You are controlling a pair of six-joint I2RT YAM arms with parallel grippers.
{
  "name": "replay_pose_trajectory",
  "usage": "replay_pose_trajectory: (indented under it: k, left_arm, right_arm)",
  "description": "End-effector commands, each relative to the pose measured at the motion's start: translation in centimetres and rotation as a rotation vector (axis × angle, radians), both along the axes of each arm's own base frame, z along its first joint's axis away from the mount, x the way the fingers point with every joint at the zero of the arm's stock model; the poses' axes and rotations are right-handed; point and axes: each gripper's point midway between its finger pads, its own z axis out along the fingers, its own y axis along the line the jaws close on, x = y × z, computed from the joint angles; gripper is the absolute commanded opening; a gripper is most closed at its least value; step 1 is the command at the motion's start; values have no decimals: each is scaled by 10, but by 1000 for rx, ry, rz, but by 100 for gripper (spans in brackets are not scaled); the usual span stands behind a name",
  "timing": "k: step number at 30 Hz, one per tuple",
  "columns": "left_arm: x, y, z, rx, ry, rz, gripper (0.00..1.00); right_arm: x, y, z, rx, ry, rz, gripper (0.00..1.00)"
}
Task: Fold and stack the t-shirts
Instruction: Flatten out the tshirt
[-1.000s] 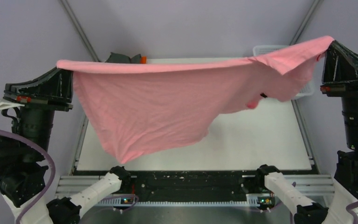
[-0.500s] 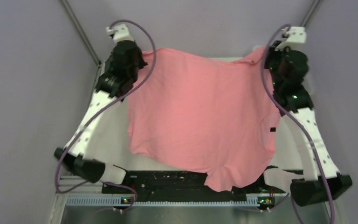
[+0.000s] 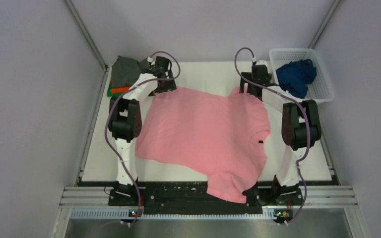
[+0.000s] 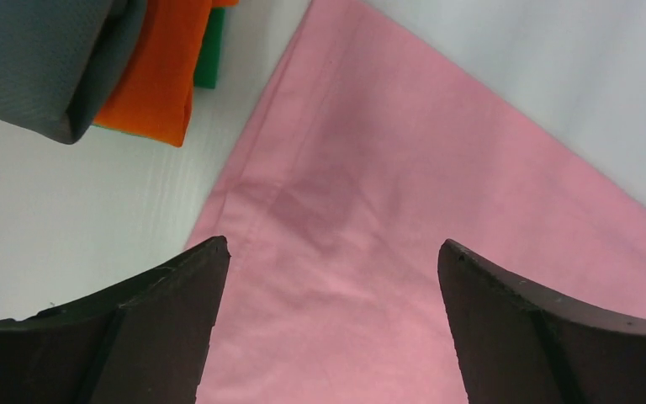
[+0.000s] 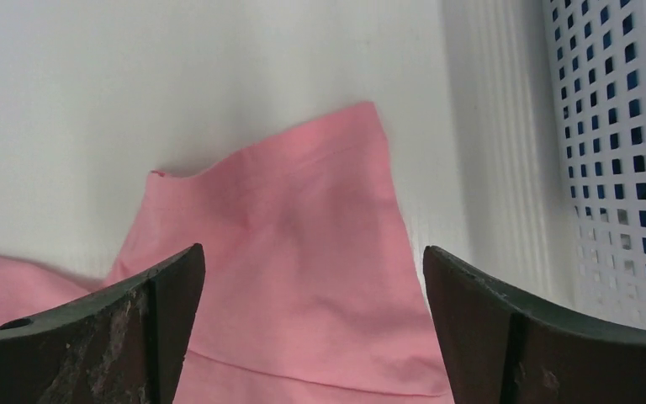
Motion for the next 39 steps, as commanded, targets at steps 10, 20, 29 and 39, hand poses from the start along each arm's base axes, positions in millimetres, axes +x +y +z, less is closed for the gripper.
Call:
replay_pose_trajectory:
  k: [10,20,29,39]
  left_arm:
    - [-77,-30,56,-267,-54,-104,99]
    - [-84,-41,9,-308,61,-110,99]
    - [-41,-30,-32,-210,119,-32,99]
    - [12,-32,1,-224,-9,-1,99]
  right_arm:
    - [-106,44,23,348,85,50,99]
    - [-134,24,-25,251,229,-52,99]
    - [-54,8,-56,160,245,-102,99]
    - [53,2,-36,123,163,-56,99]
